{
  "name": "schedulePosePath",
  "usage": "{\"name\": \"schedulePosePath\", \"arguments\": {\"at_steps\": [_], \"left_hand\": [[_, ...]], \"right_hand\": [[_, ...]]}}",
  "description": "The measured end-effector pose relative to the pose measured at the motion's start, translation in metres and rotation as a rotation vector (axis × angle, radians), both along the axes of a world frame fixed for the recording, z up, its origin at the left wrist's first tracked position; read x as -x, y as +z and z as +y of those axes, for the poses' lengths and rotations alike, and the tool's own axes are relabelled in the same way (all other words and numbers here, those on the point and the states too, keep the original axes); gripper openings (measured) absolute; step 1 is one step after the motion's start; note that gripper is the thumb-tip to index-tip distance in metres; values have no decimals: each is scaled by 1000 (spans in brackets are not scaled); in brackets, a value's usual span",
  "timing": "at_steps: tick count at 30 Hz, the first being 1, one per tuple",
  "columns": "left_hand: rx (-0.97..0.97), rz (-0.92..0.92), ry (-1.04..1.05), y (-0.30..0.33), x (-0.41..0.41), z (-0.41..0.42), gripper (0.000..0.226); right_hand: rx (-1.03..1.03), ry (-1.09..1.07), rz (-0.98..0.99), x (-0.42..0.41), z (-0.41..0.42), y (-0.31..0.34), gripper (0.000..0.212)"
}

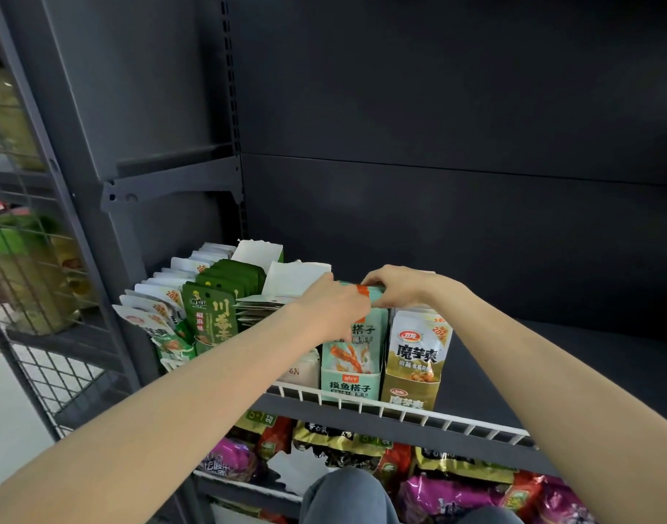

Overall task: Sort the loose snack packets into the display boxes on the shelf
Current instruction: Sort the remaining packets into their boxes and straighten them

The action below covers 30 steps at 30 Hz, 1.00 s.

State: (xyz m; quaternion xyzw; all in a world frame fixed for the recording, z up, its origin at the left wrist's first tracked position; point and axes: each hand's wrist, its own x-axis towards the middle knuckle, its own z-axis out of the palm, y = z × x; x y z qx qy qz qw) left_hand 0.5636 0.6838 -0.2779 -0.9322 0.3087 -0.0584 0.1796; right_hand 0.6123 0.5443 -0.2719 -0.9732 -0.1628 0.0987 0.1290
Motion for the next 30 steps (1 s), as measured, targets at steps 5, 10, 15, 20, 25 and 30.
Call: {"name": "schedulePosePath", "arguments": {"at_steps": [5,10,15,20,25,30], "left_hand": [[-36,10,85,0,-4,-8,40],[-124,-2,58,-5,-1,-9,54],[-88,-120,190,-13,6,6,94],[-112,-56,241,-18,6,5,119],[-39,24,215,-21,3,6,117],[200,28,112,-12,6,20,84]], "right_hand": [[18,-4,-16,-4,0,0,38],[-98,-30,-238,-1,-1,-7,56],[-27,33,-322,11,-5,1,21],[9,54,-302,15,-2,5,21],[15,18,-276,17,0,2,25],[59,25,-395,26,3,2,25]]}}
